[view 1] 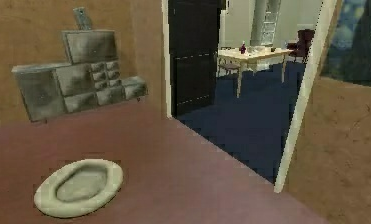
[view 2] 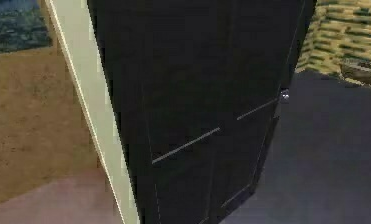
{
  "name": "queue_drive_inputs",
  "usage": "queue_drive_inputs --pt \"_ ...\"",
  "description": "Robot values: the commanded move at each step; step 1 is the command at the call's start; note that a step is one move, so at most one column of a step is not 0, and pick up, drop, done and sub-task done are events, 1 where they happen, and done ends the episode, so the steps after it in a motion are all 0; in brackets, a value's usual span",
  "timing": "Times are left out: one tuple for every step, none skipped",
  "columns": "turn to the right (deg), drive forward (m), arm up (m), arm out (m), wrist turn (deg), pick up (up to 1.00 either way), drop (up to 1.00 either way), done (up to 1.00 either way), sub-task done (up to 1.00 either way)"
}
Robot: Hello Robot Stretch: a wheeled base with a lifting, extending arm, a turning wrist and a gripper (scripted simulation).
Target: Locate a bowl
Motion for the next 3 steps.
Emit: queue_drive_inputs --pt "0.0 1.00 0.00 0.00 0.0 0.00 0.00 0.00 0.00" --pt "0.0 0.55 0.00 0.00 0.0 0.00 0.00 0.00 0.00" --pt "-30.0 0.00 0.00 0.00 0.0 0.00 0.00 0.00 0.00"
